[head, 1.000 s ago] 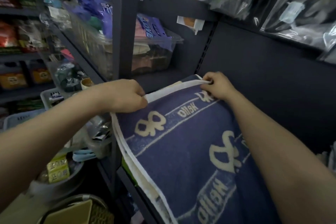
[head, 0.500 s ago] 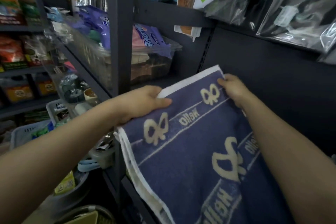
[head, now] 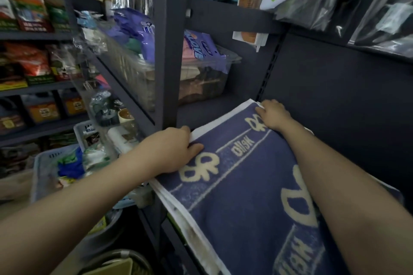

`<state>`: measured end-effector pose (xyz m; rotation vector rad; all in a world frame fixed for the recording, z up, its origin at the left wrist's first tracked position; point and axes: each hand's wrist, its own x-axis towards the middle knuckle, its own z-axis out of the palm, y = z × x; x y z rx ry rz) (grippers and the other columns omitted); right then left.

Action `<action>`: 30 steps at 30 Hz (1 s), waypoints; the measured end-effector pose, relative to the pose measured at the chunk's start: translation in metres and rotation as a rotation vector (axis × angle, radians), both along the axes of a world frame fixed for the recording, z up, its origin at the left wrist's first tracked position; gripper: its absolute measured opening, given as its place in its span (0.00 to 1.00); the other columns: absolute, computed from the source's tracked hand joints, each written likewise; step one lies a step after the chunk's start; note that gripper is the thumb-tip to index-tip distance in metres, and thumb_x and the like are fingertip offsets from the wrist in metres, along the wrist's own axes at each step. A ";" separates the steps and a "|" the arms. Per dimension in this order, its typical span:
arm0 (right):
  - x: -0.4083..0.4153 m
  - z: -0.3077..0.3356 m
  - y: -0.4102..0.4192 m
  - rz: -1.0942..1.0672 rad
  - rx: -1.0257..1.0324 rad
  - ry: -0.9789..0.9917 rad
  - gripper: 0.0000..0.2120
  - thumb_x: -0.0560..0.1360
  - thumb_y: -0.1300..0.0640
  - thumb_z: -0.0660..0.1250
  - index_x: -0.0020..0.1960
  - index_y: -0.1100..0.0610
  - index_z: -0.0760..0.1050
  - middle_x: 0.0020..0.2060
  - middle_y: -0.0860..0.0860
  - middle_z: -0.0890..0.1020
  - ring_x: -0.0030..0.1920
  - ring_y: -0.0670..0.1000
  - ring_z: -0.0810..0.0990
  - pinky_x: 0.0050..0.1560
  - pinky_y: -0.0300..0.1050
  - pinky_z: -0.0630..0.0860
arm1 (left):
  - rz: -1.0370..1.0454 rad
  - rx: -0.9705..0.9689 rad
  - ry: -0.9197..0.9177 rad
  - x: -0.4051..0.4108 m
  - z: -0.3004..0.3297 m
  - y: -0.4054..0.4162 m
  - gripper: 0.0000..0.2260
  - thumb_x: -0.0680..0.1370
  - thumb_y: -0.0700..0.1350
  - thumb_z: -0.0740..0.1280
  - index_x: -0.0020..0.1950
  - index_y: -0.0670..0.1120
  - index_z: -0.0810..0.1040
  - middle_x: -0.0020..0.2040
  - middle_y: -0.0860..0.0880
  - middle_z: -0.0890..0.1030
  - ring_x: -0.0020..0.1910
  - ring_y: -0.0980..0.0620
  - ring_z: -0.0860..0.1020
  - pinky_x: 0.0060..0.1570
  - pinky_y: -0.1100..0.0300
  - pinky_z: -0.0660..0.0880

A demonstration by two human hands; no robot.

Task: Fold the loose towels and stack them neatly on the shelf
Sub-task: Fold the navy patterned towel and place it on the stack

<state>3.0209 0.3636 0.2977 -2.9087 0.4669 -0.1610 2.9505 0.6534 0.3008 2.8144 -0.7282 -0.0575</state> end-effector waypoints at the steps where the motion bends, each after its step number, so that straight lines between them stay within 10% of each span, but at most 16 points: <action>1: 0.000 -0.001 -0.001 -0.033 0.013 0.012 0.23 0.80 0.45 0.52 0.65 0.61 0.66 0.64 0.61 0.69 0.62 0.63 0.69 0.60 0.55 0.68 | 0.010 0.021 -0.061 -0.003 -0.005 0.001 0.15 0.78 0.59 0.54 0.47 0.48 0.62 0.56 0.42 0.75 0.52 0.42 0.76 0.41 0.56 0.65; 10: -0.022 0.005 -0.026 -0.030 -0.064 -0.041 0.20 0.79 0.45 0.56 0.57 0.62 0.70 0.54 0.62 0.77 0.52 0.62 0.75 0.48 0.51 0.72 | -0.002 0.032 -0.049 0.002 0.008 -0.010 0.17 0.77 0.60 0.58 0.48 0.46 0.66 0.51 0.44 0.77 0.44 0.44 0.75 0.38 0.55 0.67; 16: -0.029 0.007 -0.029 -0.069 -0.206 -0.182 0.13 0.80 0.60 0.56 0.61 0.67 0.67 0.57 0.65 0.73 0.55 0.65 0.73 0.50 0.54 0.71 | -0.062 0.084 -0.424 0.024 0.012 -0.046 0.16 0.78 0.53 0.61 0.57 0.42 0.67 0.55 0.41 0.76 0.52 0.39 0.76 0.38 0.52 0.65; 21: -0.050 0.010 -0.025 0.041 -0.391 -0.192 0.17 0.77 0.59 0.60 0.64 0.63 0.70 0.61 0.61 0.72 0.59 0.62 0.71 0.56 0.53 0.68 | -0.413 0.066 -0.564 0.033 0.005 -0.033 0.16 0.80 0.49 0.58 0.67 0.45 0.68 0.64 0.46 0.69 0.62 0.45 0.67 0.57 0.52 0.65; 30: -0.084 0.012 -0.035 -0.263 -0.044 -0.031 0.18 0.78 0.51 0.58 0.57 0.65 0.72 0.57 0.65 0.75 0.56 0.63 0.74 0.54 0.52 0.72 | -0.599 -0.254 -0.122 0.014 0.000 -0.007 0.18 0.80 0.52 0.54 0.65 0.45 0.72 0.60 0.47 0.75 0.55 0.52 0.74 0.55 0.64 0.66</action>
